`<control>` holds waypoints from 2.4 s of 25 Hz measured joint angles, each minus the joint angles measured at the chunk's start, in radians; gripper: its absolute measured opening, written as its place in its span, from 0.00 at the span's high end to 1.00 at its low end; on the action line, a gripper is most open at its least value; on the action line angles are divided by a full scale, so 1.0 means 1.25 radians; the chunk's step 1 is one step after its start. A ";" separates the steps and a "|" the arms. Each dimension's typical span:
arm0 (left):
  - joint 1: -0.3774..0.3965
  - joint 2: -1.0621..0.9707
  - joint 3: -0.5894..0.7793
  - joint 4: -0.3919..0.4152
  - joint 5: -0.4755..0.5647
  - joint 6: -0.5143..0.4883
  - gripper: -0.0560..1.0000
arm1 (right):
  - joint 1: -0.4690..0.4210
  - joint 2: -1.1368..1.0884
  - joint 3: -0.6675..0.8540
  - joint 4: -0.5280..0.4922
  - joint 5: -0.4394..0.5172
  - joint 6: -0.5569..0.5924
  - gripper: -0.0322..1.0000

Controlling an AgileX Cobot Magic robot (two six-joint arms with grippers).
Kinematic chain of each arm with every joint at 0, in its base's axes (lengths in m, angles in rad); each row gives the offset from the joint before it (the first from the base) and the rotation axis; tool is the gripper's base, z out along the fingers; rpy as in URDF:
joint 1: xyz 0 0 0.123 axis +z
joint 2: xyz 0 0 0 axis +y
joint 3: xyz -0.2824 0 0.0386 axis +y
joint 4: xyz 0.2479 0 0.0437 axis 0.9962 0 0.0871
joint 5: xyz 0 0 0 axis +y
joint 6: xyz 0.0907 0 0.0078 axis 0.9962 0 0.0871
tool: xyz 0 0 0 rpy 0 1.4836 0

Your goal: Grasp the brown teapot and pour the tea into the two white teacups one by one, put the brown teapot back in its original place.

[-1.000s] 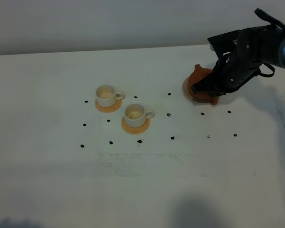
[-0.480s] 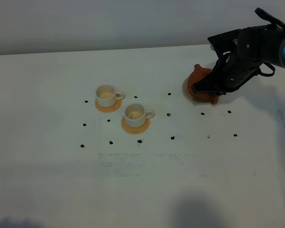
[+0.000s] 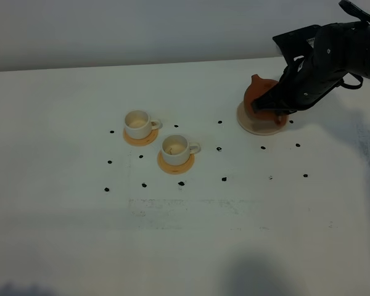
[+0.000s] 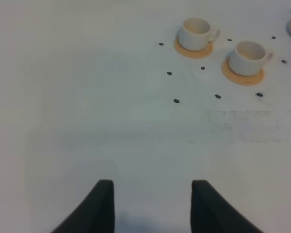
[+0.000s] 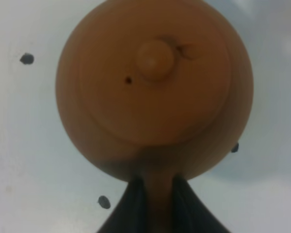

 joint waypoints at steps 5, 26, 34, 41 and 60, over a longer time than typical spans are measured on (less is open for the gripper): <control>0.000 0.000 0.000 0.000 0.000 0.000 0.54 | 0.010 -0.030 0.001 -0.006 0.001 0.000 0.88; 0.000 0.000 0.000 0.000 0.000 0.000 0.54 | 0.226 -0.106 0.004 -0.053 0.065 -0.007 0.88; 0.000 0.000 0.000 0.000 0.000 0.000 0.54 | 0.235 -0.164 0.048 -0.049 0.023 -0.007 0.88; 0.000 0.000 0.000 0.000 0.000 0.000 0.54 | 0.235 -0.180 0.067 -0.049 0.017 -0.007 0.88; 0.000 0.000 0.000 0.000 0.000 0.000 0.54 | 0.239 -0.239 0.200 -0.049 -0.076 -0.056 0.88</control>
